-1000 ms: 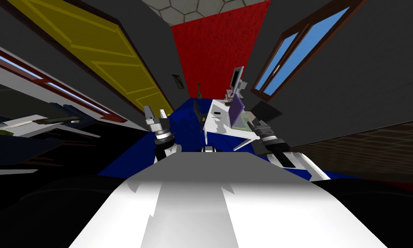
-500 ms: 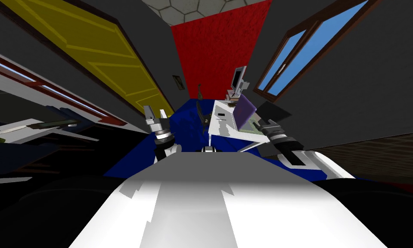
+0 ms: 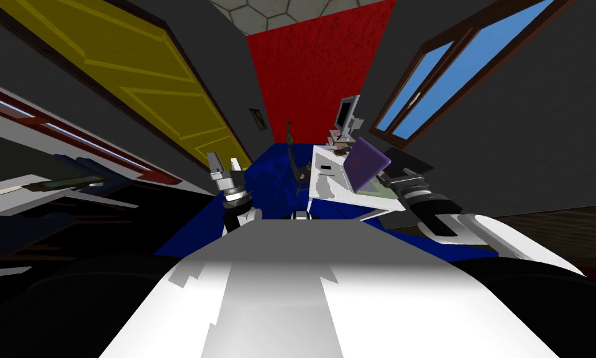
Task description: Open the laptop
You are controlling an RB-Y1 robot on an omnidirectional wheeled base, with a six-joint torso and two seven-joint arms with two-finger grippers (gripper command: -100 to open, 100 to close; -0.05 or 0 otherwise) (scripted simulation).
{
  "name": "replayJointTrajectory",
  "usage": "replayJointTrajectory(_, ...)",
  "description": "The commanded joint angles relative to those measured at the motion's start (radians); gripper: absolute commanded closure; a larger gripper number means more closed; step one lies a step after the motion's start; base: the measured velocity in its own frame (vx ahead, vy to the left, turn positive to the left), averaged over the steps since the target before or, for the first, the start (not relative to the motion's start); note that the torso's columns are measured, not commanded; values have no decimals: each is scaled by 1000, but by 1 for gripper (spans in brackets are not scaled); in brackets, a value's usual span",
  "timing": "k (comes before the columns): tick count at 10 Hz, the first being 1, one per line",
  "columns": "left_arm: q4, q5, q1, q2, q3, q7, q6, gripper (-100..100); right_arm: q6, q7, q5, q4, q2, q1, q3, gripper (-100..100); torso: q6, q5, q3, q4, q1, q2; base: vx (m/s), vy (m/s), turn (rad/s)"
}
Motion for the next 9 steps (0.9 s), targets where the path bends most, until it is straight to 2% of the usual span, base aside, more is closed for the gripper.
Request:
replayJointTrajectory(1, 0, 0, 0, 0, 0, 0, 0, 0, 35, 28, 33, 22, -53, 9, -32, -100, 0, 1, 0, 0, 0, 0, 99, 131, -18)
replayJointTrajectory(2, 0, 0, 0, 0, 0, 0, 0, 0, 50, 39, 47, 27, -75, 15, -46, -100, 0, 0, 0, 0, -3, 1, 76, 126, -11)
replayJointTrajectory(3, 0, 0, 0, 0, 0, 0, 0, 0, 40, 32, 38, 22, -63, 12, -37, -100, 0, -1, 1, 0, -4, 2, 31, 61, -5)
replayJointTrajectory(4, 0, 0, 0, 0, 0, 0, 0, 0, 55, 23, 29, 14, -88, 27, -53, -100, 0, -2, 2, 1, -6, 4, 96, 14, 0)
replayJointTrajectory(5, 0, 0, 0, 0, 0, 0, 0, 0, 53, 29, 33, 14, -79, 22, -44, -100, 0, -2, 0, 0, -7, 0, 47, 7, -9)
replayJointTrajectory(6, 0, 0, 0, 0, 0, 0, 0, 0, 55, 27, 32, 13, -81, 23, -45, 100, 0, -1, 1, 0, -4, 2, 0, -1, -12)
replayJointTrajectory(9, 0, 0, 0, 0, 0, 0, 0, 0, 38, -45, -40, 55, -78, -10, -38, 100, 1, -2, 1, 0, -6, 3, -43, -107, 34)
